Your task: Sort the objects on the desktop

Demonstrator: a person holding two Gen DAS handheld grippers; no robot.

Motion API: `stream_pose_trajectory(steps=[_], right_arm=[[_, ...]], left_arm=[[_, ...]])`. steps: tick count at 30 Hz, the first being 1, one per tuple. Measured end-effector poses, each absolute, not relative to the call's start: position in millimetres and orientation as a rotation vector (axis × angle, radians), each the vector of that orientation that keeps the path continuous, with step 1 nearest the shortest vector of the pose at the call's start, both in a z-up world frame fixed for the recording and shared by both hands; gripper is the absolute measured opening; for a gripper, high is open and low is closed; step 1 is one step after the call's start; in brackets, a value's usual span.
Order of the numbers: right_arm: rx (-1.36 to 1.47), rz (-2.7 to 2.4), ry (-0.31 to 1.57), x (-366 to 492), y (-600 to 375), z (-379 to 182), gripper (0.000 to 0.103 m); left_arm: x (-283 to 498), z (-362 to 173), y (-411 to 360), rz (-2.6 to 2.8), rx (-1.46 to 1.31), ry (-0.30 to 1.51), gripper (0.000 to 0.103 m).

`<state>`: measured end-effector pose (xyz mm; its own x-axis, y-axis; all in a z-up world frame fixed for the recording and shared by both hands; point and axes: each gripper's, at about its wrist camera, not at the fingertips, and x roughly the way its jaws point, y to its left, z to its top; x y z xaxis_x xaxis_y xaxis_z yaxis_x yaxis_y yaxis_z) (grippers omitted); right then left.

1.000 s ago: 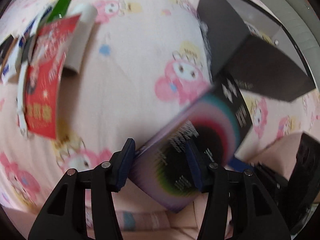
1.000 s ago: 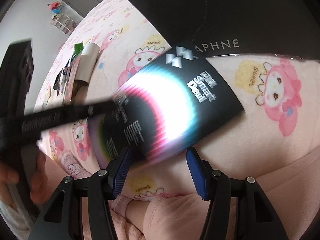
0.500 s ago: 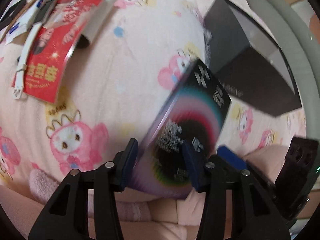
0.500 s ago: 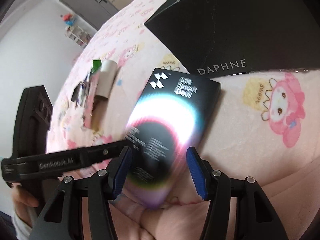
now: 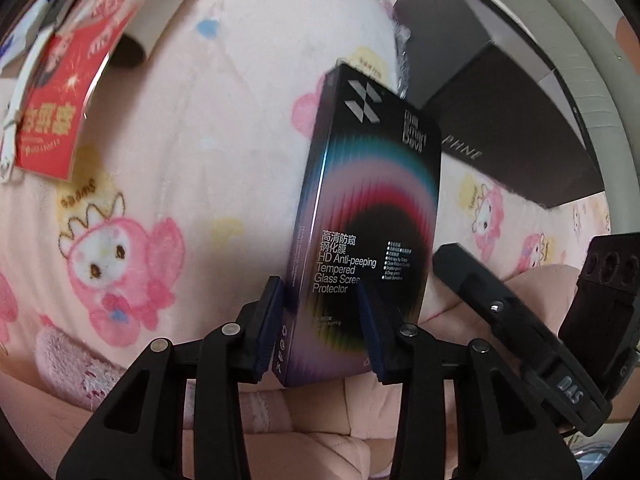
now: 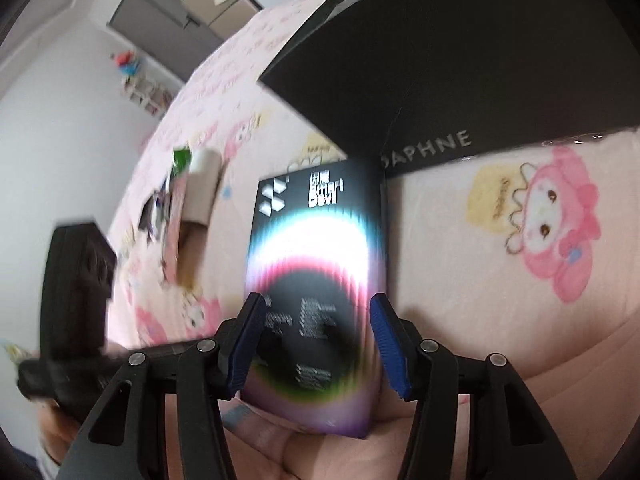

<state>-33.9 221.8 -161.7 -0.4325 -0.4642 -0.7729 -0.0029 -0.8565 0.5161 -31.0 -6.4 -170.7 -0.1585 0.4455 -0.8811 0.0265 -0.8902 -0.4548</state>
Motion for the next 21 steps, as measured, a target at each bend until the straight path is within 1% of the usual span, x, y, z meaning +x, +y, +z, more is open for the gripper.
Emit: stream_pose_trajectory(steps=[3,6,8,9,10,11,13,16,21], right_arm=[[1.569,-2.377,-0.530,-32,213,-167,0.051],[1.618,-2.370,-0.434,-30,203,-172,0.051],[1.629,-2.355,-0.428,-31,200,-175,0.051],[1.633,-2.348,-0.427,-31,199,-176,0.051],[1.637,-2.340,-0.425,-31,197,-178,0.051],[1.642,-2.337,-0.438,-32,198,-179,0.051],[1.650,-2.330,-0.471,-36,199,-183,0.052],[1.665,-2.308,-0.543,-42,202,-188,0.052],[1.655,-2.303,-0.551,-42,202,-189,0.052]], left_arm=[[-41,-170,-13,2.158,-1.798,-0.625,0.037],[-39,-174,-7,2.152,-1.823,-0.642,0.037],[-48,-181,4,2.139,-1.834,-0.619,0.037],[-43,-182,7,2.130,-1.840,-0.605,0.039],[-41,-181,7,2.115,-1.851,-0.590,0.048],[-40,-181,6,2.100,-1.863,-0.574,0.051],[-51,-190,24,2.122,-1.866,-0.576,0.051],[-55,-195,20,2.104,-1.878,-0.643,0.051],[-54,-195,17,2.097,-1.860,-0.672,0.052]])
